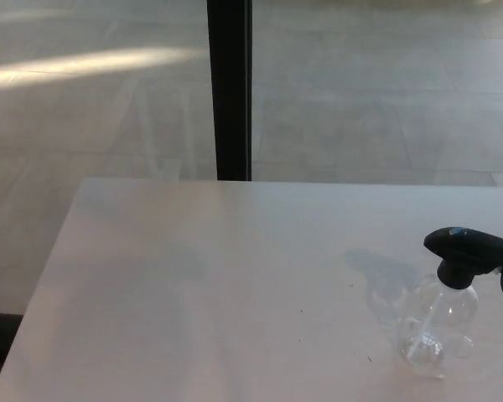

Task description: The robot uses its right hand to grab and lift the lid of the spray bottle kept in the middle of the desk and places the lid on the right side of the bottle

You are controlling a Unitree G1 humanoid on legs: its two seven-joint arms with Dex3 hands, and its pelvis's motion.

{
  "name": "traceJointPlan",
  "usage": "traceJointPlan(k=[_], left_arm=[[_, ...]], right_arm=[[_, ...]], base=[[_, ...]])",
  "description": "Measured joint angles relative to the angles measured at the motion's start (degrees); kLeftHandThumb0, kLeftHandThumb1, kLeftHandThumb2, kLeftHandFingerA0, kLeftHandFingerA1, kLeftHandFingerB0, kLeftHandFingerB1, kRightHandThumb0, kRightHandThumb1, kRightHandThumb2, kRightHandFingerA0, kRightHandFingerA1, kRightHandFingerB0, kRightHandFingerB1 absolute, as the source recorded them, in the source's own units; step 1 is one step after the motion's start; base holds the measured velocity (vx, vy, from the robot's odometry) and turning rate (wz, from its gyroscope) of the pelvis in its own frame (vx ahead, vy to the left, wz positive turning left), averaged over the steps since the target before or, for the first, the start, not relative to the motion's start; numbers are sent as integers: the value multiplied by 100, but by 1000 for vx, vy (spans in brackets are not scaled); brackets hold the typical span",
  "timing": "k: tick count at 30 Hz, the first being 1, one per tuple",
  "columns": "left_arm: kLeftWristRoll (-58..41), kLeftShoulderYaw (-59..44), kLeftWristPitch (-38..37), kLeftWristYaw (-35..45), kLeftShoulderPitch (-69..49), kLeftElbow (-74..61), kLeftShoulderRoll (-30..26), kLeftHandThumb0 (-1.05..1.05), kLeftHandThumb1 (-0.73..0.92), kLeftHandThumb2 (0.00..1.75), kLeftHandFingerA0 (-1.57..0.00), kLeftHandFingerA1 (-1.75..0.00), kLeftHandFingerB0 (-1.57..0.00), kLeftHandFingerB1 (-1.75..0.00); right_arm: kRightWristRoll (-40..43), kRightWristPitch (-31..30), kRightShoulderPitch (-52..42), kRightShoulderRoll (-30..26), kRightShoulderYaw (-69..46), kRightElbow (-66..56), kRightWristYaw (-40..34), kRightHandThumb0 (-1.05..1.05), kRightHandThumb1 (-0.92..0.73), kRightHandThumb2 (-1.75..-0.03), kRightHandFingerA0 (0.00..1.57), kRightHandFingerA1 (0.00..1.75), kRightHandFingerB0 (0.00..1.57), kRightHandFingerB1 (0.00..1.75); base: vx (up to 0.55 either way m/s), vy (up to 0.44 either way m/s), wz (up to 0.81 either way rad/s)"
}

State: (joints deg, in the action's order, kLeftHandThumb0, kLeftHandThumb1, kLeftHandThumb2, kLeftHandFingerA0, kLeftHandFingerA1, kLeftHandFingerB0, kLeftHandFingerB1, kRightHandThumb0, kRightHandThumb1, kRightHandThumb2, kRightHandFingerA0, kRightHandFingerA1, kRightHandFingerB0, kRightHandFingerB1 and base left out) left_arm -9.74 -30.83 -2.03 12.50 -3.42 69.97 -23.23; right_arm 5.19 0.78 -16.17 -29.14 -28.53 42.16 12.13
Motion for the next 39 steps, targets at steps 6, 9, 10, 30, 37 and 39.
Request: traceJointPlan(k=[6, 9, 10, 30, 37, 39], left_arm=[[-116, -75, -3, 161, 49, 54, 4, -79, 66, 104, -47, -60, -28, -51], [-168, -97, -2, 201, 51, 61, 3, -83, 85, 66, -59, -55, -35, -38], [-174, -97, -2, 211, 64, 60, 3, -83, 85, 66, -59, -55, -35, -38], [-240, -104, -1, 240, 97, 83, 3, -83, 84, 65, -56, -50, -34, -37], [-273, -104, -2, 279, 71, 101, 0, -84, 84, 66, -55, -51, -34, -38], [-285, -104, -3, 294, 71, 117, -14, -82, 66, 106, -48, -61, -27, -50]], right_arm=[[234, -169, 392, -440, -553, -815, 19, -88, -67, -60, 18, 112, 7, 86], [325, -330, 768, -684, -643, -1431, 65, -98, -65, -60, 19, 100, 22, 72], [361, -392, 949, -800, -657, -1629, 88, -98, -65, -60, 19, 100, 22, 72], [654, -1622, 3447, -1701, 1132, -4920, 829, -76, -55, -91, 24, 52, 6, 30], [472, -1739, 3964, -1964, 2395, -4933, 1425, -83, -55, -92, 27, 51, 13, 40], [375, -1748, 4088, -2043, 2645, -4889, 1591, -81, -55, -92, 27, 51, 13, 40]], base=[[0, 0, 0], [0, 0, 0], [0, 0, 0], [0, 0, 0], [0, 0, 0], [0, 0, 0]])
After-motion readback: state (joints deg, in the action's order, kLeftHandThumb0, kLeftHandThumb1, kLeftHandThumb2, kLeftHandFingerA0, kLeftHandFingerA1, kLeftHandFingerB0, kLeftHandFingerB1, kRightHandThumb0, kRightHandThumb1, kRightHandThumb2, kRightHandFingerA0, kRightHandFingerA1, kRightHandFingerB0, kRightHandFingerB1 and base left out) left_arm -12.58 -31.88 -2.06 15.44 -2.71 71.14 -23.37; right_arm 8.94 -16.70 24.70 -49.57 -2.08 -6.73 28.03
